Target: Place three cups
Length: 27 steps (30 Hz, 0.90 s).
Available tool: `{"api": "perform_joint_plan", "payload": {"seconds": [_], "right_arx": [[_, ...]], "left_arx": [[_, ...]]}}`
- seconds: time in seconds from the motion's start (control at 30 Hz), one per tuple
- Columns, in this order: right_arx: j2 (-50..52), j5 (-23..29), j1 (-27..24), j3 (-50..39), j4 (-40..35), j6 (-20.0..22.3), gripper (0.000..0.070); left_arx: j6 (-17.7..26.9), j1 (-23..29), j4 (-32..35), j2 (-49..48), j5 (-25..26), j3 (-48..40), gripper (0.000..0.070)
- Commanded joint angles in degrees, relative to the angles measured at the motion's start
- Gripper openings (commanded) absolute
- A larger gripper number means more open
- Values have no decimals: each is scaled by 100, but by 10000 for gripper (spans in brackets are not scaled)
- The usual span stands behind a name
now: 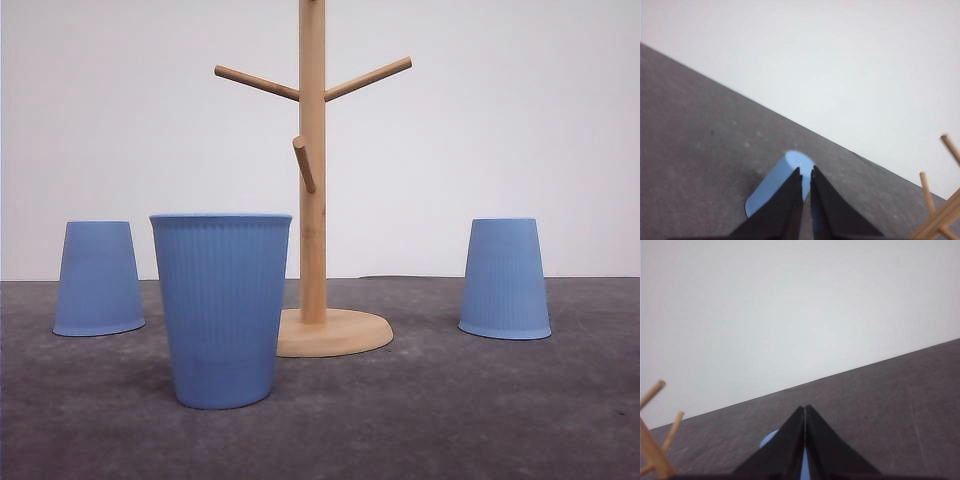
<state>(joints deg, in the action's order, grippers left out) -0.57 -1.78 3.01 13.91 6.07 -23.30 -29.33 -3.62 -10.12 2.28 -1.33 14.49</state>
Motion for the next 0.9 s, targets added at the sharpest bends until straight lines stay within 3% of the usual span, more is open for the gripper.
{"api": "perform_joint_plan", "payload": {"seconds": [0.0, 0.23, 0.4, 0.57, 0.7, 0.87], "right_arx": [[-73, 23, 17, 345, 390, -110, 0], [-658, -47, 17, 1496, 1709, 297, 0], [-1332, -418, 17, 2027, 2369, 1041, 0], [-2069, -903, 17, 2338, 2695, 1710, 0], [-2623, -1326, 21, 2448, 2687, 1999, 0], [-2960, -1124, 528, 2448, 2619, 2145, 0]], "left_arx": [[277, -2, -347, 168, -23, 400, 10], [982, -4, -2129, 1206, 305, 1923, 10], [1289, -4, -2953, 2042, 992, 2711, 10], [1611, -4, -3499, 2733, 1539, 3215, 10], [2210, -16, -3692, 3173, 1650, 3455, 11], [2635, -584, -3525, 3466, 1499, 3544, 13]]}}
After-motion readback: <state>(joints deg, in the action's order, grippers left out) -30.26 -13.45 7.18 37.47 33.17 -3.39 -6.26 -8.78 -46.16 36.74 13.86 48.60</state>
